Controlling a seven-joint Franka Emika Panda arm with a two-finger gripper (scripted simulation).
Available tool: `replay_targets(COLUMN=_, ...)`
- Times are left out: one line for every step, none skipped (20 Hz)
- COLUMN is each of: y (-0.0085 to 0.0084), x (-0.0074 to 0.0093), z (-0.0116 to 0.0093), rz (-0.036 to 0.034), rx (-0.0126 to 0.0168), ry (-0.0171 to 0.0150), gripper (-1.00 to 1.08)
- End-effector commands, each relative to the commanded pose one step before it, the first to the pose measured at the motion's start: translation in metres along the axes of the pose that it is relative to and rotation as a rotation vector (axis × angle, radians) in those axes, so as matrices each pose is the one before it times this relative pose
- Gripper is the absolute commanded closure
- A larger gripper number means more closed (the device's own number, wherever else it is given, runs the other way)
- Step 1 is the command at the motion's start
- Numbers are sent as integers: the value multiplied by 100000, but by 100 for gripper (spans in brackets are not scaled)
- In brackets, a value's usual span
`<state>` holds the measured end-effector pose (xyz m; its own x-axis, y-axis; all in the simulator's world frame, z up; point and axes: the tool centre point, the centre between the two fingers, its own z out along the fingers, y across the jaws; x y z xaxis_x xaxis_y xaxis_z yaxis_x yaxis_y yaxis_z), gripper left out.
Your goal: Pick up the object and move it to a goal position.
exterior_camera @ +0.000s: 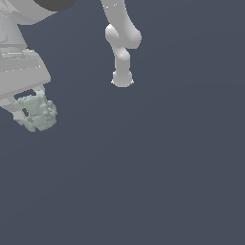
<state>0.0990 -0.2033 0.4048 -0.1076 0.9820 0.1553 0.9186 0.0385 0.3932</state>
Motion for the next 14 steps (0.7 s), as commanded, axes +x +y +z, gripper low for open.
replay_targets(y=573, x=-674, z=-1184, rz=-1576, rx=-1180, ry=1047, gripper=108)
replay_targets(y=182, x=-230, z=-369, rz=-434, rx=-363, ry=292, gripper=108)
replay_targets(y=163, x=-205, z=-328, rz=-384, rx=-322, ry=261, gripper=108)
replay_targets(y=146, x=-182, z=-289, rz=-338, rx=-283, ry=231, gripper=108)
replay_targets(y=129, x=-159, z=-251, rz=-292, rx=-245, ry=202, gripper=108)
replay_targets(y=113, x=-136, z=-216, rz=-251, rx=-210, ry=176, gripper=108)
replay_targets(y=97, x=-115, z=-180, rz=-208, rx=-174, ry=149, gripper=108)
replay_targets(y=84, x=-91, z=-148, rz=-173, rx=-144, ry=127, gripper=108)
replay_targets(y=69, x=-76, z=-113, rz=-129, rx=-108, ry=99, gripper=108)
replay_targets(y=55, x=-61, z=-82, rz=-90, rx=-75, ry=73, gripper=108)
replay_targets(y=43, x=-42, z=-57, rz=-63, rx=-52, ry=54, gripper=108)
replay_targets(y=31, x=-23, z=-38, rz=-43, rx=-36, ry=40, gripper=108)
replay_targets(y=15, x=-27, z=-10, rz=0, rx=0, ry=0, gripper=108)
replay_targets(y=5, x=-8, z=-3, rz=0, rx=0, ry=0, gripper=108)
